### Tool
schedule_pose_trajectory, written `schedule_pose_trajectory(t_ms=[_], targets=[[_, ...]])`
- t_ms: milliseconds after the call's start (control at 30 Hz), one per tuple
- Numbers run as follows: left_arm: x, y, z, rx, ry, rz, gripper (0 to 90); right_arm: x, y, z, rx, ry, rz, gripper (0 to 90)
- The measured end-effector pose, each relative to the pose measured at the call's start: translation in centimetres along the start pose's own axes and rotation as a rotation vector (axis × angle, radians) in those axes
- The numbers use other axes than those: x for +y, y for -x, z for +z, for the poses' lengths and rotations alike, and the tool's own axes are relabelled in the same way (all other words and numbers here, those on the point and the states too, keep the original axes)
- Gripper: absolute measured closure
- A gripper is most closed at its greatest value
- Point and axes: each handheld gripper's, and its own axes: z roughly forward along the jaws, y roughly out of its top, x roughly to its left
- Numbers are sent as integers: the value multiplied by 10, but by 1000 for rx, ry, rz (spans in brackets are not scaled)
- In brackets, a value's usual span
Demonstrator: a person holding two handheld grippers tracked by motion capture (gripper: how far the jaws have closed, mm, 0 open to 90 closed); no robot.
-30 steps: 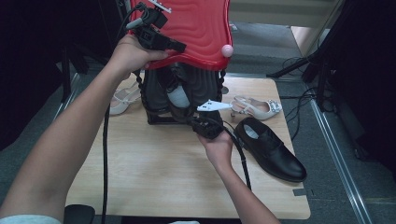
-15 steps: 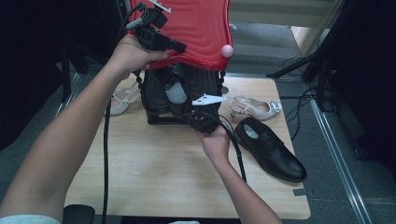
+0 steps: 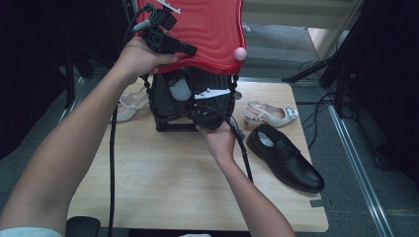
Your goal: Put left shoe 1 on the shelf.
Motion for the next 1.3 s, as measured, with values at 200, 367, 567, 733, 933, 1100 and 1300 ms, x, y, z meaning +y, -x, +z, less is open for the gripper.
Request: schedule_pose_trajectory(t_ms=[200,367,567,733,933,1100,1300], targets=[[-1,0,0,0,3,-1,900,10,-3,11,5,-7,7,900],[0,-1,0,-2,-2,-20,900,14,-5,16,13,-11,6,900],[0,0,0,-2,-2,-21,900,18,-7,25,25,-11,17,900],[-1,2,-1,12,1,-14,900,21,-8,30,43,-34,-3,900],[-1,1,0,15,9,-22,897,17,-4,29,75,-35,-17,900],[-1,2,-1,16,7,-24,894,19,-4,35,63,-32,-6,900],[-2,2,-1,25,18,-8,891,20,-7,42,79,-30,-34,900]])
